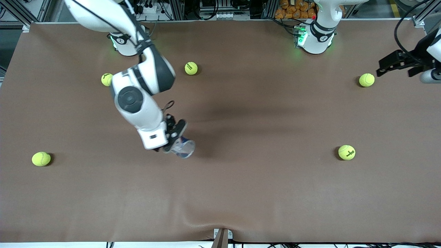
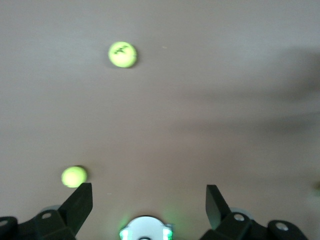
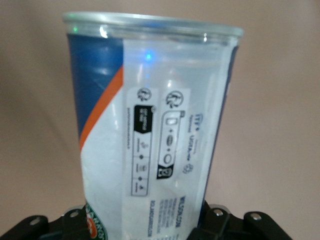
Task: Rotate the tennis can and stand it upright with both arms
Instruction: 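Carry the can with the right gripper to the table middle, lay it down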
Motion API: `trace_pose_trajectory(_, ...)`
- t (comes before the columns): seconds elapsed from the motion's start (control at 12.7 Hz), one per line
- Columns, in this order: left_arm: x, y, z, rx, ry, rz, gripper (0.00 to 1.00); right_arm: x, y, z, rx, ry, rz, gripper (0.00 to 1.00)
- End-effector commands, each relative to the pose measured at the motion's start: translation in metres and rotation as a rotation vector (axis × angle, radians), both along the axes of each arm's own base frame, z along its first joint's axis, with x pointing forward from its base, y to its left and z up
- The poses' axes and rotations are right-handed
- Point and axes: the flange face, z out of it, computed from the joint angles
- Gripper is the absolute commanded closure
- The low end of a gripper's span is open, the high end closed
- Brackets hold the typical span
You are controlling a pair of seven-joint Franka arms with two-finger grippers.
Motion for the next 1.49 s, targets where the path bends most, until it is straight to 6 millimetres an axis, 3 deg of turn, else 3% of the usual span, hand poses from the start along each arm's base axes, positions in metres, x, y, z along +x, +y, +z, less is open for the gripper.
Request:
trace_pose_trajectory(0.0, 0.004, -0.009, -0.011, -0.04, 0.019, 0.003, 0.0, -0.023, 0.061, -0.014, -0.028, -0.124, 0.201, 0.32)
trace_pose_trajectory(0.16, 0.014, -0.028, -0.028, -0.046, 0.038, -0.037, 0.0, -0.051, 0.113, -0.045, -0.07, -0.177, 0.328, 0.32)
trace_pose_trajectory(0.39, 0.03, -0.038, -0.058, -0.133, 0.071, -0.043, 0.0, -0.071, 0.163, -0.089, -0.144, -0.21, 0.458, 0.32)
trace_pose_trajectory(0.79, 0.052, -0.045, -0.087, -0.233, 0.029, -0.034, 0.0, -0.088, 0.182, -0.153, -0.237, -0.296, 0.404, 0.3)
trace_pose_trajectory(0.86, 0.058, -0.047, -0.094, -0.292, 0.031, -0.016, 0.0, -0.089, 0.183, -0.156, -0.246, -0.301, 0.414, 0.25)
trace_pose_trajectory(0.94, 0.063, -0.048, -0.102, -0.315, 0.034, -0.011, 0.0, -0.09, 0.183, -0.159, -0.25, -0.299, 0.417, 0.09)
trace_pose_trajectory(1.02, 0.068, -0.049, -0.108, -0.32, 0.027, -0.005, 0.0, -0.091, 0.183, -0.161, -0.251, -0.297, 0.419, 0.0)
trace_pose_trajectory(1.18, 0.074, -0.053, -0.119, -0.355, 0.043, 0.006, 0.0, -0.092, 0.184, -0.159, -0.249, -0.298, 0.417, 0.0)
trace_pose_trajectory(1.41, 0.089, -0.061, -0.157, -0.489, 0.121, 0.066, 0.0, -0.098, 0.193, -0.142, -0.231, -0.304, 0.403, 0.0)
